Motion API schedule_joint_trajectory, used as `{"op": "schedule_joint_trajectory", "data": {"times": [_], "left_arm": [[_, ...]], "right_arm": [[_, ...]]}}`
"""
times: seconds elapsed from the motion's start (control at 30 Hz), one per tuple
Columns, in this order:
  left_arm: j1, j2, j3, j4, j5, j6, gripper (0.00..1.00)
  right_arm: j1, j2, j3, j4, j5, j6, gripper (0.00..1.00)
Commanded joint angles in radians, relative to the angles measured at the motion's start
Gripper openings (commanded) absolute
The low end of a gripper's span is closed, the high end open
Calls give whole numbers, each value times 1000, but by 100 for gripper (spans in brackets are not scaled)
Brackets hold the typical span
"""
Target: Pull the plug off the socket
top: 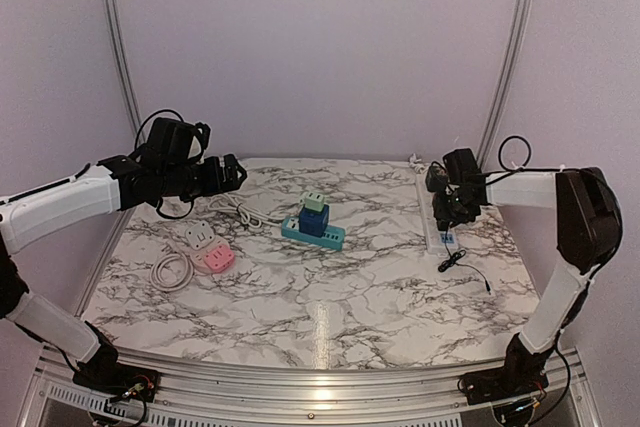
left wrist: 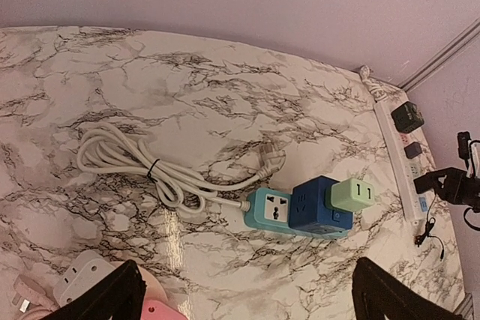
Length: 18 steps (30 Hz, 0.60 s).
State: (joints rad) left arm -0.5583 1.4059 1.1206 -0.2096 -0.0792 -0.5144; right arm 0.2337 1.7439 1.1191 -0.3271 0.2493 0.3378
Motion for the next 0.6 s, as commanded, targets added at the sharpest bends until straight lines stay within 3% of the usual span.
{"op": "schedule_joint_trajectory", "data": {"times": [0.0,0.23,0.57], "left_arm": [[0,12,-7,24,20,-6,99],[0,21,1,22,36,-16,99],[-27,41,19,38,74,-31,99]], "right_arm": [[7,48,42,-28,43,-25,32],[22,68,50,-28,47,-30,10],[142,42,-9,-26,46,-26,0]]}}
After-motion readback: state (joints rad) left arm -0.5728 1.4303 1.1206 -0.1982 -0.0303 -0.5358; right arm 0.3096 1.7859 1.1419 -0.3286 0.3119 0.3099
